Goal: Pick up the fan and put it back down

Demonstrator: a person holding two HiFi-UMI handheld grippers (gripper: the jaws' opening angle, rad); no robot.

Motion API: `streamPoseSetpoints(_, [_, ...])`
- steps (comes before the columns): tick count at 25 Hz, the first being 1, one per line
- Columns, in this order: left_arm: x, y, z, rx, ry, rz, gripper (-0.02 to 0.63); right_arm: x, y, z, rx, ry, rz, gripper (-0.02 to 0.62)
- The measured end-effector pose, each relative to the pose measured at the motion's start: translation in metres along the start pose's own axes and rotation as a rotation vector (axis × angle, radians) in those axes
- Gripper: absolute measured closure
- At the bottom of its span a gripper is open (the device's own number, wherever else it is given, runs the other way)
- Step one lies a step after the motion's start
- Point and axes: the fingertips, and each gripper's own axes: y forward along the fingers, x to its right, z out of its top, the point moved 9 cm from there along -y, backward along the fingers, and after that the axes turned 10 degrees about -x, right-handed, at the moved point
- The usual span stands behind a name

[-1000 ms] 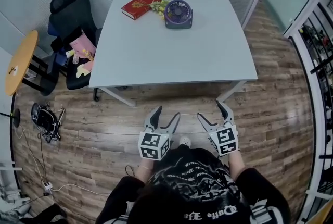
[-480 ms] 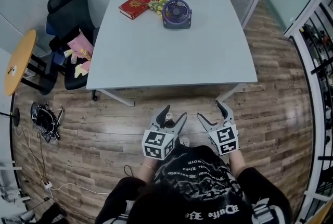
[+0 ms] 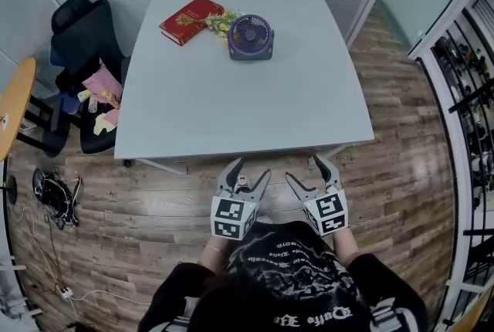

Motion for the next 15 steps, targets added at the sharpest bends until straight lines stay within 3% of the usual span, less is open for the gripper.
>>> streamPoseSetpoints(15, [-0.104,0.082,0.074,-0.039,0.068,-0.042,0.296,0.045,0.098,0.083,-0.013,0.025,-0.069,0.253])
